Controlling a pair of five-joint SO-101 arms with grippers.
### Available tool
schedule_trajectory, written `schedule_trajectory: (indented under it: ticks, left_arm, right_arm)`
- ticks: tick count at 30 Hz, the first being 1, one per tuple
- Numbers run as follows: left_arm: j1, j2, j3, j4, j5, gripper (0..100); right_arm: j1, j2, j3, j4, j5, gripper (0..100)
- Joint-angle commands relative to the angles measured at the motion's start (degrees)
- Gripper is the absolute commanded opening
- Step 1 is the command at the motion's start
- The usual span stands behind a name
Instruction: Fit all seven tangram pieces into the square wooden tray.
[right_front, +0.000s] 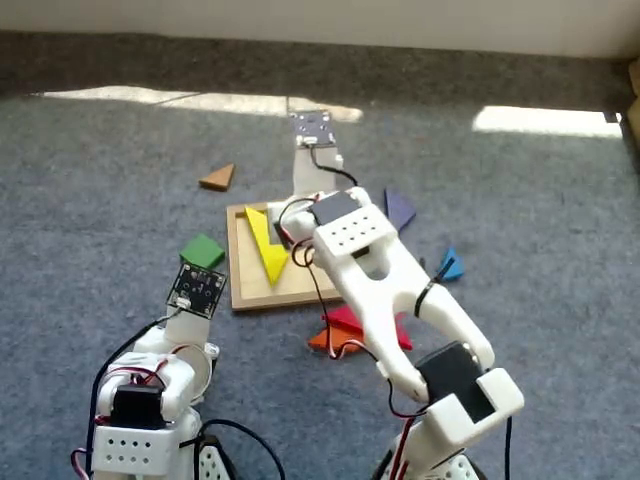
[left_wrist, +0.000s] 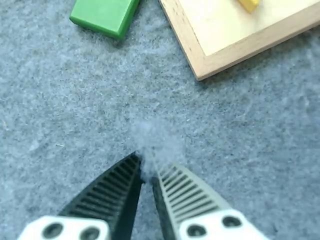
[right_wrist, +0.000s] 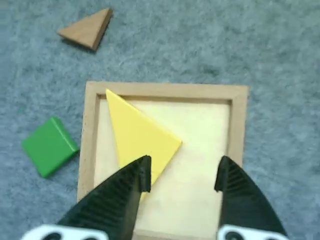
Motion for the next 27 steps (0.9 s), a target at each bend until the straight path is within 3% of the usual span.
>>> schedule_trajectory:
  ticks: [1, 3, 15, 27]
  left_arm:
    - [-0.2, -1.4, 1.1, 0.1, 0.0, 0]
    - [-0.2, -1.4, 1.1, 0.1, 0.0, 0]
    - [-0.2, -1.4, 1.1, 0.1, 0.0, 0]
    - [-0.2, -1.4, 1.1, 0.1, 0.0, 0]
  right_arm:
    - [2.2, 1.5, -0.6, -3.3, 0.4, 8.4]
    - [2.3, 3.9, -0.6, -5.9, 3.6, 0.5]
    - [-4.4, 13.1, -0.2, -10.5, 4.2, 0.9]
    - [-10.6, 8.2, 0.1, -1.9, 4.0, 0.9]
